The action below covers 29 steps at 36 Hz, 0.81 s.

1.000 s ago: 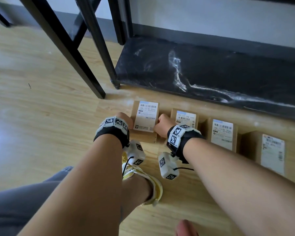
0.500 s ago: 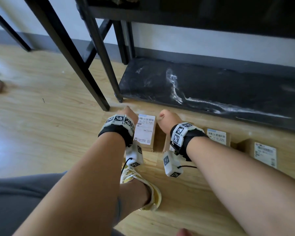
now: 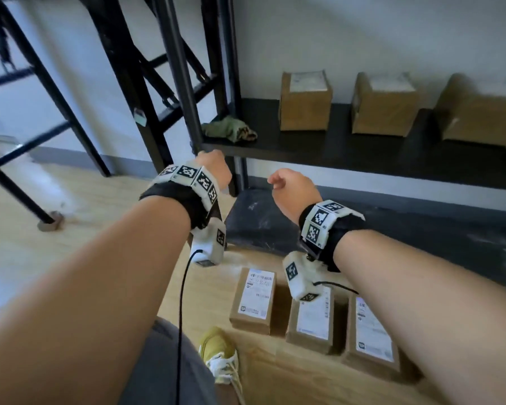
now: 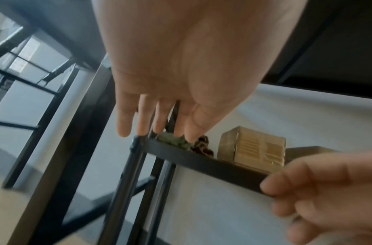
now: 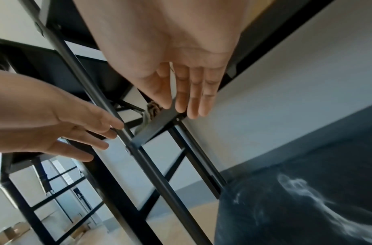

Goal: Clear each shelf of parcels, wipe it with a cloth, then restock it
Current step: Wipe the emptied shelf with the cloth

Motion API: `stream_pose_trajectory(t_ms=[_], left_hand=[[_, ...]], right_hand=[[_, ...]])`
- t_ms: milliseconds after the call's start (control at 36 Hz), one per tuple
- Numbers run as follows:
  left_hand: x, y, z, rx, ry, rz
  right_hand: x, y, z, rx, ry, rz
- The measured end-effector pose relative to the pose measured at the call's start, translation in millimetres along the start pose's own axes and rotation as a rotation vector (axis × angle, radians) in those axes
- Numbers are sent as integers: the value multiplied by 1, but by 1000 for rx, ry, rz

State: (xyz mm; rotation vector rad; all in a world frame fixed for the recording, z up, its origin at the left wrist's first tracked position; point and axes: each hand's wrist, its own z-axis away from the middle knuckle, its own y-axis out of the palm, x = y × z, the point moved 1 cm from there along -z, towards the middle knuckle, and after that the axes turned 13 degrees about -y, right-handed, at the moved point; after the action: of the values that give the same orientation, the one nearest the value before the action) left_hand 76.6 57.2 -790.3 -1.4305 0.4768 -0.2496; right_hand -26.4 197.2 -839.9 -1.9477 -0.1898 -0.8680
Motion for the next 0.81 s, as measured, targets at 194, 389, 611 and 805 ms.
stream_pose_trajectory(t_ms=[194, 389, 611, 805], left_hand=[[19, -22, -22, -122, 16, -12], [23, -15, -44, -131, -22, -5], [40, 1, -58, -75, -73, 60], [43, 5, -62, -54, -105, 76]], right_hand=[[22, -17, -57, -102, -93, 51], [39, 2, -116, -124, -152, 148], [52, 34, -164, 120, -121, 276], [61, 34, -184, 332, 49, 291]])
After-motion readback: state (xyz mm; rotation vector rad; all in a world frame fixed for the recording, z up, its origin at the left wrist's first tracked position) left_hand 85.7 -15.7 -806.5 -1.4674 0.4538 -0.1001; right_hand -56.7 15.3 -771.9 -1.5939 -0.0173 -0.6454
